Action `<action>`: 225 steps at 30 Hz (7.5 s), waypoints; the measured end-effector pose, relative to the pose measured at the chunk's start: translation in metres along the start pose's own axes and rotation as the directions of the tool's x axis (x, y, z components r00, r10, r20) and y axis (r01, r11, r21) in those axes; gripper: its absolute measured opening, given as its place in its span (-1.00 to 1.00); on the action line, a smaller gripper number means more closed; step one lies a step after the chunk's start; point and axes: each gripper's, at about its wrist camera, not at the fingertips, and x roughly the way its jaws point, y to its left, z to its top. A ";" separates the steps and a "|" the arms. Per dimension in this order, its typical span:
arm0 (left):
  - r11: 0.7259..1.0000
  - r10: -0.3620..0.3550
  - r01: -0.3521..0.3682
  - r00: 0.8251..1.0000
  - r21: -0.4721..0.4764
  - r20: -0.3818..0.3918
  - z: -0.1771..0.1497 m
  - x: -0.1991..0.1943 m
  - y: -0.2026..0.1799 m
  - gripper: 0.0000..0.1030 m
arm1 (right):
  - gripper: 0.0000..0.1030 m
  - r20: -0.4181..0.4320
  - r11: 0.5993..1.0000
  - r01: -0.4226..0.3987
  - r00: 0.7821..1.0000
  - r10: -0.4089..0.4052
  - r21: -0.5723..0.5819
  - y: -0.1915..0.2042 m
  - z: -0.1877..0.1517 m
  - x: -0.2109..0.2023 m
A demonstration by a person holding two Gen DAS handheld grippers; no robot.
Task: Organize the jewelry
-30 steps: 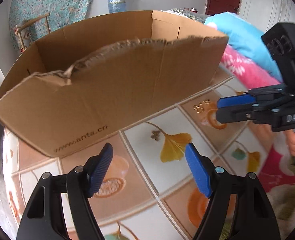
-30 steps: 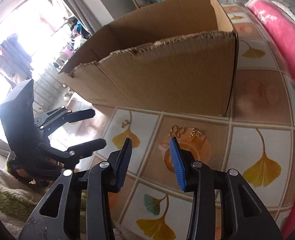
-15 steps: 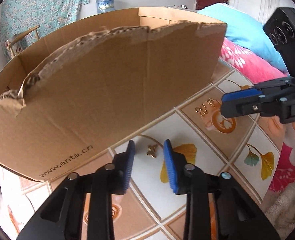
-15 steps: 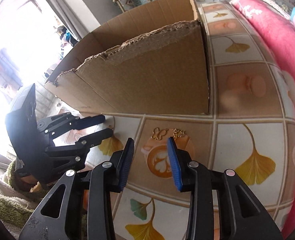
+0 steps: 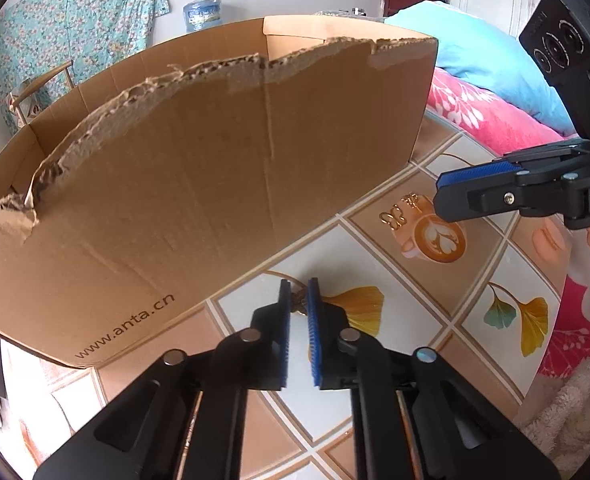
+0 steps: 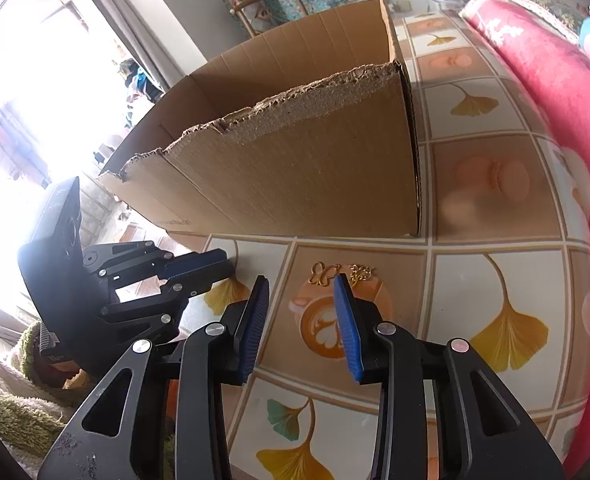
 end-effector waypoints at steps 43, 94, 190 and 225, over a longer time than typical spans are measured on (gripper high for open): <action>0.997 0.021 -0.022 1.000 -0.071 -0.019 -0.017 -0.014 0.011 -0.87 | -0.71 0.060 0.922 0.285 0.958 -0.279 -0.262 0.061 -0.003 0.051; 0.997 0.028 -0.029 1.000 -0.071 -0.012 -0.016 -0.015 0.009 -0.87 | -1.00 0.005 0.942 0.223 0.973 -0.229 -0.250 0.049 -0.003 0.041; 0.995 -0.021 0.013 0.997 -0.100 -0.076 -0.017 -0.020 0.011 -0.93 | -0.75 0.103 0.956 0.165 0.984 -0.144 -0.243 0.044 0.012 -0.015; 0.999 0.024 -0.026 0.998 -0.032 -0.057 -0.014 -0.009 -0.014 -0.86 | -0.75 0.107 0.959 0.159 0.985 -0.137 -0.233 0.040 0.014 -0.014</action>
